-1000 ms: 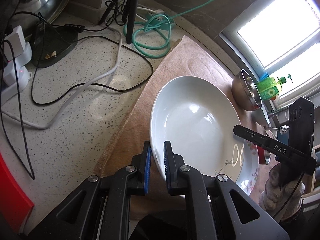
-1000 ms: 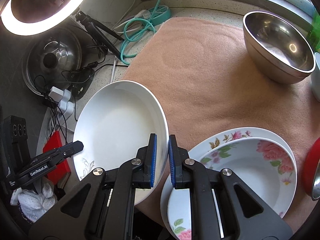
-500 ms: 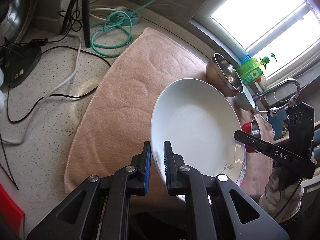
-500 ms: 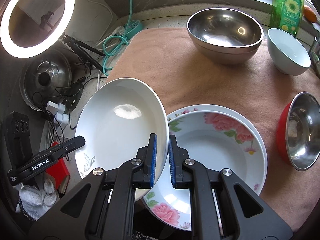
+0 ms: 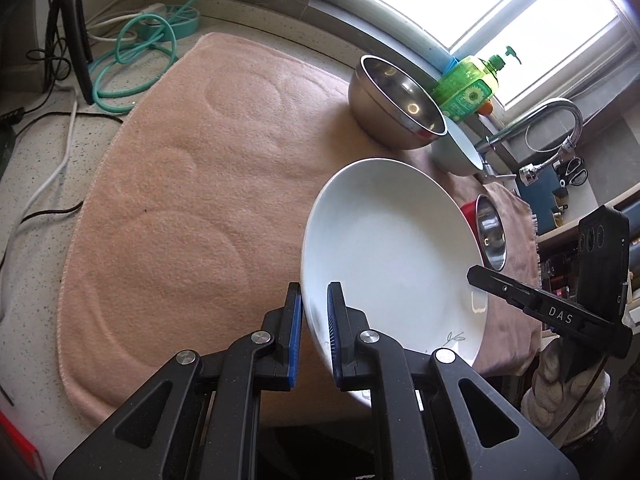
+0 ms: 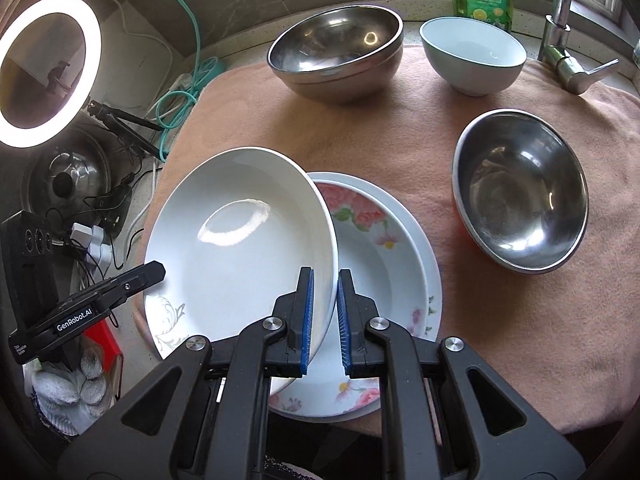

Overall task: Organize plates and bowls
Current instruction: 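Lift the white leaf-pattern plate and carry it onto the plate stack, then lower the white plate onto the floral plates and open the right gripper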

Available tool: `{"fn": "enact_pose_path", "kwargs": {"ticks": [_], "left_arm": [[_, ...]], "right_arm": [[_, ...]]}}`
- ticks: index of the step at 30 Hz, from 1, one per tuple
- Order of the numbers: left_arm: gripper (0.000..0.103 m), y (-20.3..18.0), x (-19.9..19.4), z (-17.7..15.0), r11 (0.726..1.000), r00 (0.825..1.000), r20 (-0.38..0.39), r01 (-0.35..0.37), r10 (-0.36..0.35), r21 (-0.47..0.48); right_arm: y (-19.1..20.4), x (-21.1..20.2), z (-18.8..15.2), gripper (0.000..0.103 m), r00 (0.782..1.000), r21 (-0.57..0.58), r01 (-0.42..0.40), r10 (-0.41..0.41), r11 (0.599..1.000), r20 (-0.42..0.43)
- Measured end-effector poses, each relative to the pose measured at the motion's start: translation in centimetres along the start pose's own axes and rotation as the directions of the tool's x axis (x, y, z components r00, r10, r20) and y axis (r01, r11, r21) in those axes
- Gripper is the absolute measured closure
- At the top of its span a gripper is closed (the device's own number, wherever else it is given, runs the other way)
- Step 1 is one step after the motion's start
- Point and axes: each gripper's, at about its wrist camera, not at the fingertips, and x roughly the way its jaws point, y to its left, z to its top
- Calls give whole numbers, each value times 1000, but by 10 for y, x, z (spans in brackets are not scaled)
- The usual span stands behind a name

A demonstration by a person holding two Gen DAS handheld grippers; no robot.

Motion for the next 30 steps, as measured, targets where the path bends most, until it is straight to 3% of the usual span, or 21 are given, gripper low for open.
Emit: {"fn": "enact_pose_path", "kwargs": {"ticks": [13, 30], "left_arm": [[93, -26, 21, -1, 998, 999, -42, 6, -3, 66], [93, -29, 29, -3, 997, 998, -66, -13, 18, 76]], "right_arm": [[-34, -3, -16, 92, 999, 48, 39, -39, 998, -14], [-30, 3, -21, 89, 997, 30, 71, -70, 997, -25]]}}
